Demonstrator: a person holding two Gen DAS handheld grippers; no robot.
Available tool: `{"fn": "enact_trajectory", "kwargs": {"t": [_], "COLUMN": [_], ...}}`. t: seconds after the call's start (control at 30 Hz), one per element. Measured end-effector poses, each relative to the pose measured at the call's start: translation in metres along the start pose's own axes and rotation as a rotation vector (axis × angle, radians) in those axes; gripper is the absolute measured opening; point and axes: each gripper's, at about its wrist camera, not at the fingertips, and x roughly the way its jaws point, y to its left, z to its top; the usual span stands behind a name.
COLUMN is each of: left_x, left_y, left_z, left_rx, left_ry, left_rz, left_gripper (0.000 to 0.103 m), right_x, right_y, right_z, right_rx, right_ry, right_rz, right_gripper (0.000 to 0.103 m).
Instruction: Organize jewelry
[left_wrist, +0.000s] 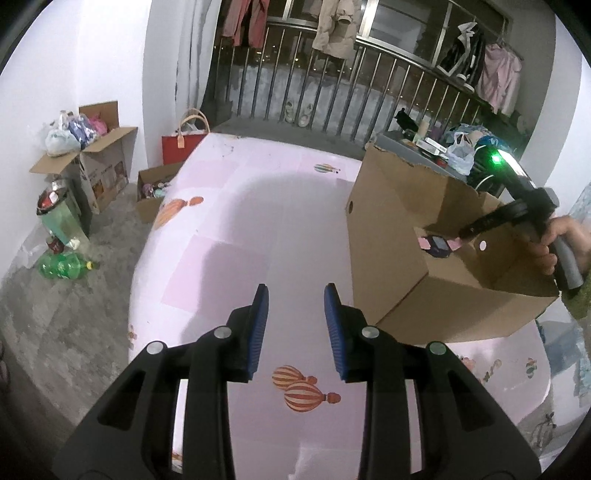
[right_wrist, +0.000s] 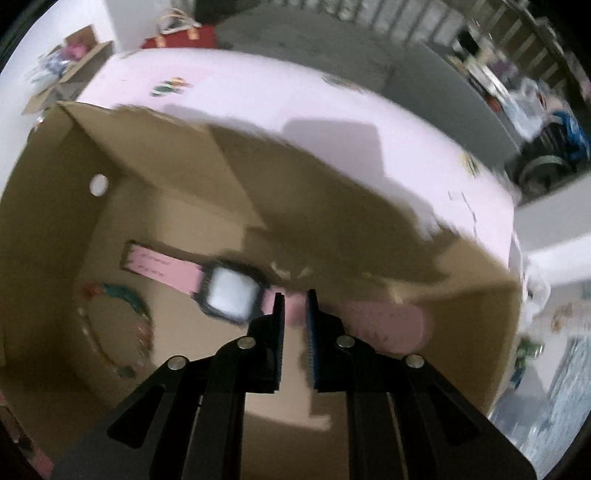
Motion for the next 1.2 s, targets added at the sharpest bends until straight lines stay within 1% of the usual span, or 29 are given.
{"fn": "enact_trajectory", "kwargs": {"t": [0.03,0.1,0.2,0.23,0.33,0.37,0.43,0.5,0.53,0.6,0.67,0.73,0.77,0.83,0.9,0.97,1.07,1.2], "left_x": [0.001,0.001,-0.007,-0.011,-0.020,-0.023,-0.028,-0.031,-0.033,-0.034,-0.033,-0.028,-0.025,-0.020,-0.017,-0.015,-0.012,-0.006], "left_y": [0.000,-0.001,-0.003,-0.004,-0.010,-0.013,-0.021,-0.028,-0.033,-0.044,-0.053,-0.066,-0.074,-0.088,-0.102,-0.119,-0.146,-0.179], "left_z": [-0.001,-0.005,-0.010,-0.012,-0.022,-0.026,-0.034,-0.041,-0.046,-0.055,-0.064,-0.074,-0.079,-0.088,-0.094,-0.102,-0.110,-0.120], "left_rx": [-0.004,-0.013,-0.014,-0.013,0.005,0.011,0.027,0.044,0.057,0.080,0.101,0.125,0.139,0.169,0.202,0.250,0.348,0.481], "left_ry": [0.003,0.009,0.002,-0.003,-0.004,-0.002,0.005,0.009,0.014,0.027,0.047,0.077,0.090,0.108,0.113,0.110,0.102,0.104], "left_rz": [-0.001,-0.009,-0.018,-0.023,-0.037,-0.045,-0.063,-0.077,-0.089,-0.118,-0.139,-0.167,-0.180,-0.202,-0.220,-0.246,-0.277,-0.307], "left_gripper": [0.029,0.029,0.029,0.031,0.034,0.034,0.035,0.037,0.039,0.040,0.040,0.040,0.040,0.040,0.040,0.040,0.040,0.040], "right_x": [0.000,-0.007,-0.040,-0.050,-0.092,-0.110,-0.130,-0.154,-0.163,-0.169,-0.165,-0.157,-0.145,-0.123,-0.096,-0.071,-0.045,-0.026], "right_y": [-0.002,-0.007,-0.011,-0.013,-0.015,-0.016,-0.021,-0.019,-0.020,-0.022,-0.024,-0.022,-0.021,-0.019,-0.014,-0.007,0.002,0.008], "right_z": [-0.003,-0.009,-0.023,-0.029,-0.051,-0.068,-0.092,-0.129,-0.153,-0.186,-0.219,-0.246,-0.260,-0.276,-0.290,-0.297,-0.302,-0.299], "right_rx": [0.010,0.033,0.063,0.072,0.098,0.105,0.106,0.106,0.110,0.115,0.124,0.141,0.160,0.189,0.213,0.224,0.235,0.239], "right_ry": [0.000,-0.026,-0.131,-0.166,-0.292,-0.352,-0.430,-0.523,-0.571,-0.616,-0.648,-0.661,-0.652,-0.624,-0.576,-0.532,-0.504,-0.493], "right_rz": [0.010,0.060,0.168,0.196,0.263,0.290,0.311,0.319,0.326,0.332,0.317,0.306,0.309,0.316,0.316,0.304,0.301,0.337], "right_gripper": [0.018,0.018,0.021,0.024,0.026,0.026,0.026,0.029,0.032,0.033,0.033,0.033,0.033,0.033,0.033,0.033,0.032,0.028]}}
